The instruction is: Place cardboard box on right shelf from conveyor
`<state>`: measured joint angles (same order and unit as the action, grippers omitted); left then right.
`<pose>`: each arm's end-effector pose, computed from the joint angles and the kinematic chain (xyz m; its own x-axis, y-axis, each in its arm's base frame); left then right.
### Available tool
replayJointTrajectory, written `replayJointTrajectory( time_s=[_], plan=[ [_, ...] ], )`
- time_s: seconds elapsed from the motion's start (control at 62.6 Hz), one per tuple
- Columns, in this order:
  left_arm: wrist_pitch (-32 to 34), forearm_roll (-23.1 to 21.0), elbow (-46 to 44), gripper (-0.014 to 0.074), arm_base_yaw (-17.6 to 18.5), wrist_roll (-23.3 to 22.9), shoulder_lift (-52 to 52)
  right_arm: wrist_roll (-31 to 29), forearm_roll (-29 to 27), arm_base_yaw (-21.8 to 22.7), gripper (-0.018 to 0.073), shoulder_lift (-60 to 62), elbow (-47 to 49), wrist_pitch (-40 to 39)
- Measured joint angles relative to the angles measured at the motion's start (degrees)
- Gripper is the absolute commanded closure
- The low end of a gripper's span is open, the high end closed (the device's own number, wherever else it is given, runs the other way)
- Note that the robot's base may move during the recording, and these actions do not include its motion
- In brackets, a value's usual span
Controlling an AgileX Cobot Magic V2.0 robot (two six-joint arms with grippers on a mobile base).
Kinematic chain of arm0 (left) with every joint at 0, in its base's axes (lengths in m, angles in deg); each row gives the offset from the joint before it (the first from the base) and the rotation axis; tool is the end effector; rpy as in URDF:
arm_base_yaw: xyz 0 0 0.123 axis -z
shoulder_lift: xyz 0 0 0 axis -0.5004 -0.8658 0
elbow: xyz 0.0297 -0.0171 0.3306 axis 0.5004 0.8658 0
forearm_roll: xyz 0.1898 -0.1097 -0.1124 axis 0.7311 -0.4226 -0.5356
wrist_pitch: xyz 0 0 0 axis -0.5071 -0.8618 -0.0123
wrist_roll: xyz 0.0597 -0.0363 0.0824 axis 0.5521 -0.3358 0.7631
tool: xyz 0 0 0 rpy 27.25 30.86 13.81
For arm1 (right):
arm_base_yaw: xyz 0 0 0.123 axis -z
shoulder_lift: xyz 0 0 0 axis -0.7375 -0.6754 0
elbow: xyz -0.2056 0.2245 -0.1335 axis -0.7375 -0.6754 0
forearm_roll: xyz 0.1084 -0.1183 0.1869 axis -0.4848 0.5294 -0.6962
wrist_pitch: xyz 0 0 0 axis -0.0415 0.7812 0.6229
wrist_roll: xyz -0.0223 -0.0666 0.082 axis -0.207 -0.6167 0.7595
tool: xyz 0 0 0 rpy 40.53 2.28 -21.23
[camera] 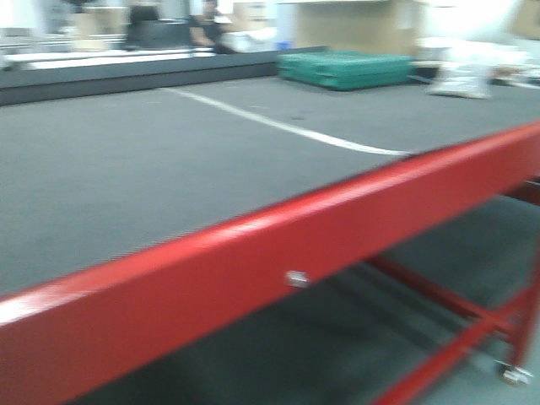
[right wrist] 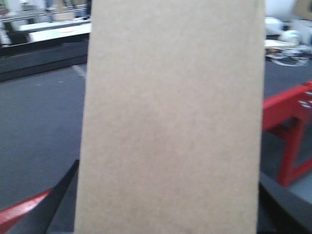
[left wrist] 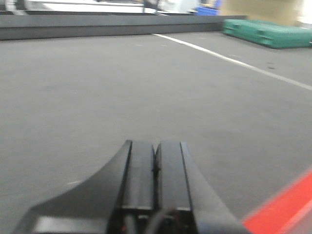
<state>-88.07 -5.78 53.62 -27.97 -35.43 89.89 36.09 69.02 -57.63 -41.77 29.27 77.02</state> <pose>0.0206 -0.0017 0.1931 -0.0384 -0.0680 -0.9969 0.0422 0.9967 -0.0697 -0.0097 -0.0116 0.3662 -0.0823 0.1381 -0.9870 -0.0746 0.9867 0.1443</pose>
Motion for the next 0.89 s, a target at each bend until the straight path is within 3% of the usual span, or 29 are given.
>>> replayJointTrajectory(
  time_s=[0.192, 0.894],
  plan=[
    [0.00, 0.00, 0.00, 0.0715, -1.73, 0.00, 0.00, 0.00, 0.00, 0.00, 0.0343, 0.00, 0.00, 0.00],
    [0.00, 0.00, 0.00, 0.0715, -0.44, 0.00, 0.00, 0.00, 0.00, 0.00, 0.0343, 0.00, 0.00, 0.00]
  ],
)
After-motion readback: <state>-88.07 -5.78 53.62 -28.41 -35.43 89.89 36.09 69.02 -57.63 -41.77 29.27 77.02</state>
